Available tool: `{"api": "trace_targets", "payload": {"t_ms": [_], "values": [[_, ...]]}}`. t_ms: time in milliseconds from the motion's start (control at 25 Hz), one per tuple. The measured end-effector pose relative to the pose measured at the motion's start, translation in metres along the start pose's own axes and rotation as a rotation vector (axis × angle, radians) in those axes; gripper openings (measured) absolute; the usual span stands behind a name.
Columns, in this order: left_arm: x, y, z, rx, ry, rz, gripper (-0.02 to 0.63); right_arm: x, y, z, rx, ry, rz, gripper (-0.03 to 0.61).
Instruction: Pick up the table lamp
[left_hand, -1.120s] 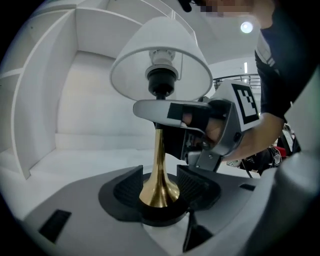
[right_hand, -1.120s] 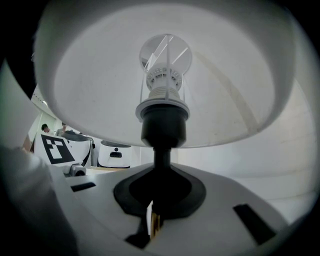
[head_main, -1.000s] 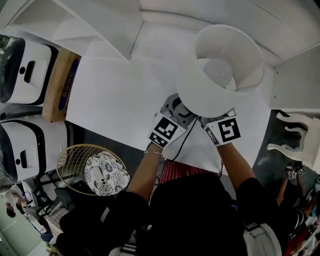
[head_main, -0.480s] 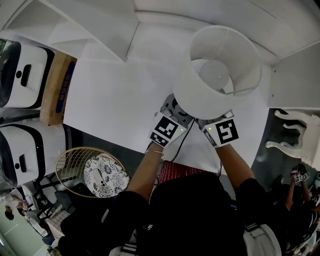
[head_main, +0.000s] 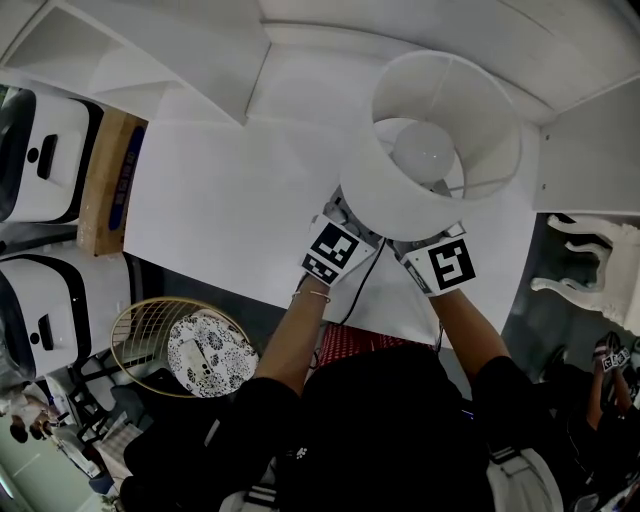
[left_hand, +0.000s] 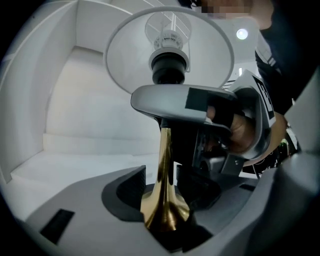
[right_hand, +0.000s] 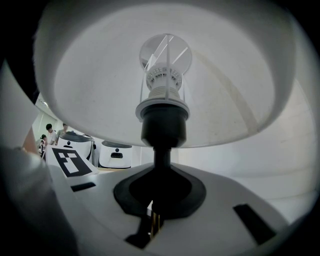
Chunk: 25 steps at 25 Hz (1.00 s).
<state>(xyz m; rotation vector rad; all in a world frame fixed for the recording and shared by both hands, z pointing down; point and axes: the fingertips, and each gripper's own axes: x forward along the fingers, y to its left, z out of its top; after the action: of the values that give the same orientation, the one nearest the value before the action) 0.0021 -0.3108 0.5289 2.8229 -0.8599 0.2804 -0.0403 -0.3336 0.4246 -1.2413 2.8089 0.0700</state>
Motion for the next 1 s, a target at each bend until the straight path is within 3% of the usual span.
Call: {"api": "trace_targets", "payload": {"t_ms": [440, 680, 1000], "values": [[0.0052, 0.001, 0.002, 0.005, -0.015, 0.001, 0.196, 0.0002, 0.004, 0.0015, 0.03, -0.007, 0.011, 0.017], [0.0064, -0.0062, 0.003, 0.064, -0.013, -0.011, 0.128, -0.0014, 0.0049, 0.0016, 0.018, -0.004, 0.022, 0.017], [0.0052, -0.0072, 0.004, 0.083, -0.027, -0.01, 0.118, -0.0014, 0.004, 0.0005, -0.002, -0.006, 0.028, 0.017]]}}
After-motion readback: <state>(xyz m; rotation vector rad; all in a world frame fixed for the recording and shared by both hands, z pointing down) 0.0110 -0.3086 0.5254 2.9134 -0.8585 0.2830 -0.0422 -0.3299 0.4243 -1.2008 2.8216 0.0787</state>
